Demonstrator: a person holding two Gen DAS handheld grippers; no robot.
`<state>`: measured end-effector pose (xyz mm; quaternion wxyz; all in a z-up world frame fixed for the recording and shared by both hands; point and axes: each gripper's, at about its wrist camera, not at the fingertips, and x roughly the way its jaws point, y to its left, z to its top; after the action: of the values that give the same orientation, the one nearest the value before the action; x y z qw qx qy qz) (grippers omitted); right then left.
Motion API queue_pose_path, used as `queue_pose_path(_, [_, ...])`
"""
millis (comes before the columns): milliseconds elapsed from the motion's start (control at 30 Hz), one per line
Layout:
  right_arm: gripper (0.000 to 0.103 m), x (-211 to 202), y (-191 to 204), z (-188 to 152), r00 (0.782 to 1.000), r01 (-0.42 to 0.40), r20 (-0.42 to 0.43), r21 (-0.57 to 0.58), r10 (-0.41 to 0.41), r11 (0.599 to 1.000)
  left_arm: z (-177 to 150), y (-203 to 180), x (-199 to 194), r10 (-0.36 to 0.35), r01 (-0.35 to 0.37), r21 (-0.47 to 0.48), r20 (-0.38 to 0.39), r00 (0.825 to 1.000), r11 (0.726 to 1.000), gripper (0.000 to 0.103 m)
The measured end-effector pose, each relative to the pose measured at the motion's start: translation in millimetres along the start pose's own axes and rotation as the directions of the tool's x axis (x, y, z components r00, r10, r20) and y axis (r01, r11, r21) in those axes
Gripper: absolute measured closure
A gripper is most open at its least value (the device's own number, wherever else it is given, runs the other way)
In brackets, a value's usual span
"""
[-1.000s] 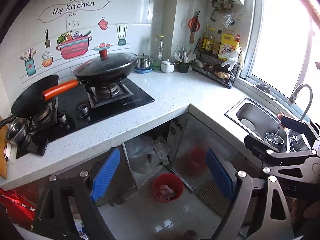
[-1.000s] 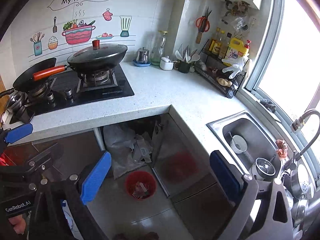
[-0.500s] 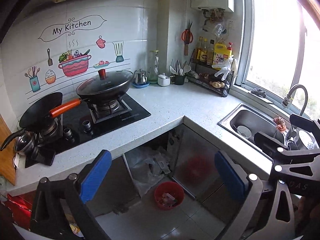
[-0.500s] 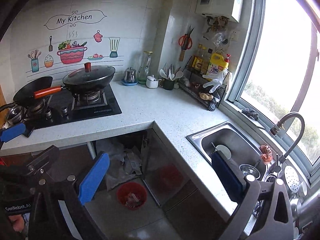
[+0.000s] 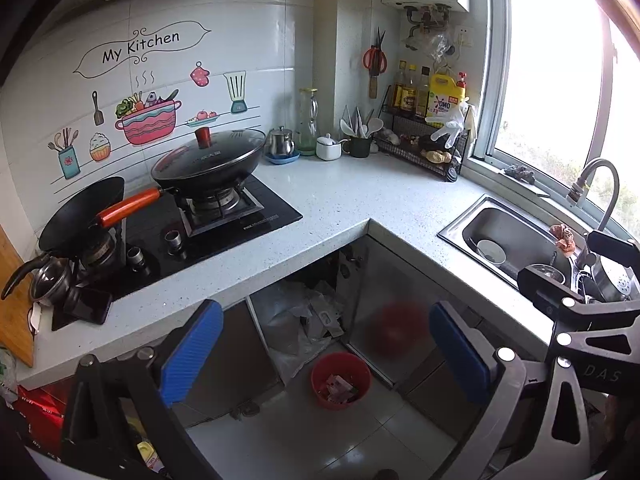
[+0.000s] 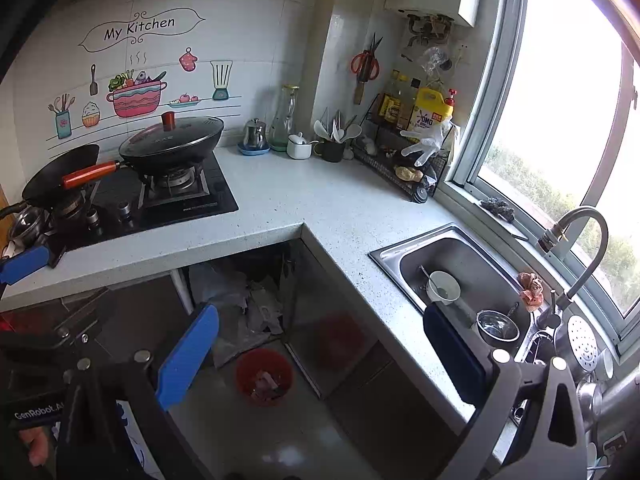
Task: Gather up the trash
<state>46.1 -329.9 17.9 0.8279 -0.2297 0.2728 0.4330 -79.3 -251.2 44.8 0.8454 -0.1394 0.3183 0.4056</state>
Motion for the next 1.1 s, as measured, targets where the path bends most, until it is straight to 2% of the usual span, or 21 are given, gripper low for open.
queue_pose_path(233, [0.001, -1, 4, -2, 1.000, -0.010, -0.022, -0.009, 0.010, 1.000, -3, 6, -1, 0.023, -0.023, -0.005, -0.016, 1.000, 1.000, 0.001])
queue_pose_path(367, [0.001, -3, 6, -4, 0.999, -0.013, -0.030, -0.013, 0.012, 1.000, -7, 11, -1, 0.007, -0.008, -0.023, -0.039, 0.999, 1.000, 0.001])
queue_pose_path(1100, [0.001, -11, 1, -11, 0.999, 0.004, -0.036, -0.018, -0.005, 1.000, -17, 8, -7, -0.028, 0.027, -0.037, -0.039, 0.999, 0.999, 0.001])
